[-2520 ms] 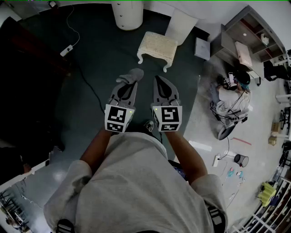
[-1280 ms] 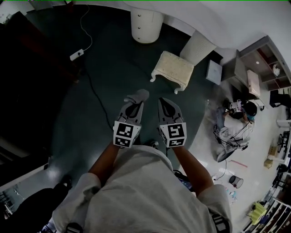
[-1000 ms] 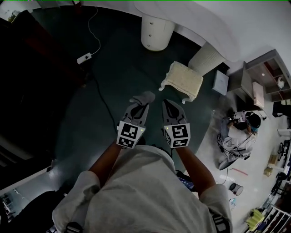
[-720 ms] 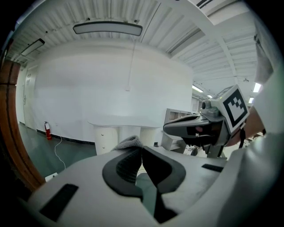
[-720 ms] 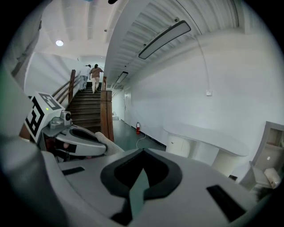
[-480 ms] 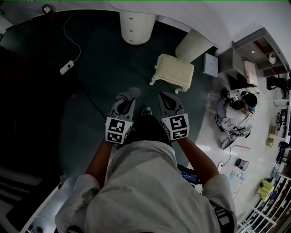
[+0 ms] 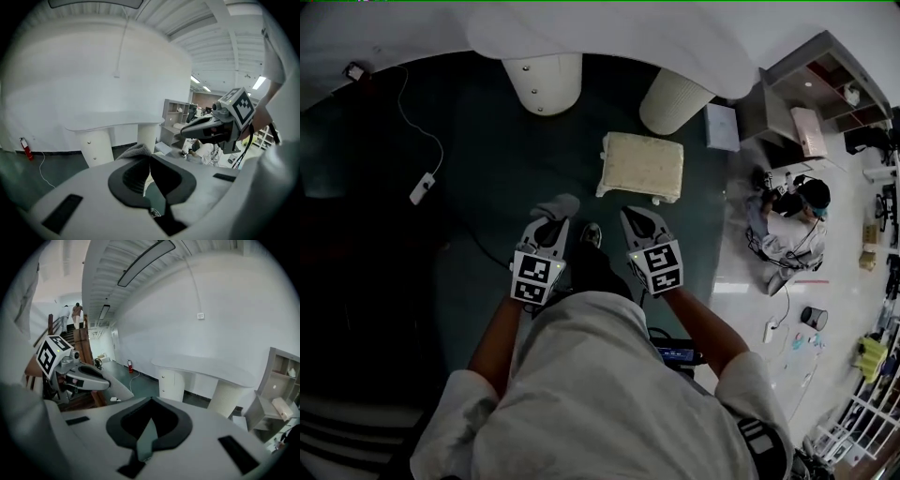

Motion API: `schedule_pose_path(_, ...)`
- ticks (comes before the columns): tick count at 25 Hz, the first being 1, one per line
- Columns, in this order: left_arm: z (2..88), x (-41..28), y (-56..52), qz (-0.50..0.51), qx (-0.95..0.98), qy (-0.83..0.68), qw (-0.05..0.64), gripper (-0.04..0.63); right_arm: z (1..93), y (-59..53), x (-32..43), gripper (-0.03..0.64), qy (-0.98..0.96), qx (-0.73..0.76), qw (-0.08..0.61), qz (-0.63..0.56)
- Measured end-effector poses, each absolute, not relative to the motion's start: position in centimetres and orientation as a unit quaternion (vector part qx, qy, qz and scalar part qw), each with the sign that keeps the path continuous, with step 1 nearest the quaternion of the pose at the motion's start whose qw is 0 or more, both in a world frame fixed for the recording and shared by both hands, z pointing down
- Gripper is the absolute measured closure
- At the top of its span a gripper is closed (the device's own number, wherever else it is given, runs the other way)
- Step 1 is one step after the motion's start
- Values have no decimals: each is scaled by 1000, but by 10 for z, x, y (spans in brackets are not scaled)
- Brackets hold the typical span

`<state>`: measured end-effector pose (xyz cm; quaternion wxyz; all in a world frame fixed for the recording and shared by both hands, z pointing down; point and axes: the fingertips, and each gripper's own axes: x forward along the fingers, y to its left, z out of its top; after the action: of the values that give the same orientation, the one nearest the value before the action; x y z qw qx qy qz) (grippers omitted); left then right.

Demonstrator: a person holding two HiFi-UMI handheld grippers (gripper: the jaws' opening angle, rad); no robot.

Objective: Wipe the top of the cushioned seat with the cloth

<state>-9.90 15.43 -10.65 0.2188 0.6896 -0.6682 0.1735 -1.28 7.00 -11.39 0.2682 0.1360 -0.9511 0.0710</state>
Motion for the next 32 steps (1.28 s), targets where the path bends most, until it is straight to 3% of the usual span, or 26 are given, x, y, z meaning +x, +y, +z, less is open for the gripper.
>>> schedule_pose_path(9, -32, -117, 61, 291, 727, -588, 204, 574, -54, -11, -40, 607, -941, 157, 296, 37)
schedule_pose_path(14, 32, -127, 35, 311, 751, -544, 207, 574, 6, -12, -49, 607, -928, 183, 315, 76)
schedule_pose_path(23, 182, -135, 2, 350, 799, -477, 110, 574, 156, -5, -47, 607, -903, 208, 361, 103)
schedule_pose_path(32, 343, -139, -16, 403, 811, -423, 37, 574, 271, -38, -40, 607, -910, 247, 307, 130)
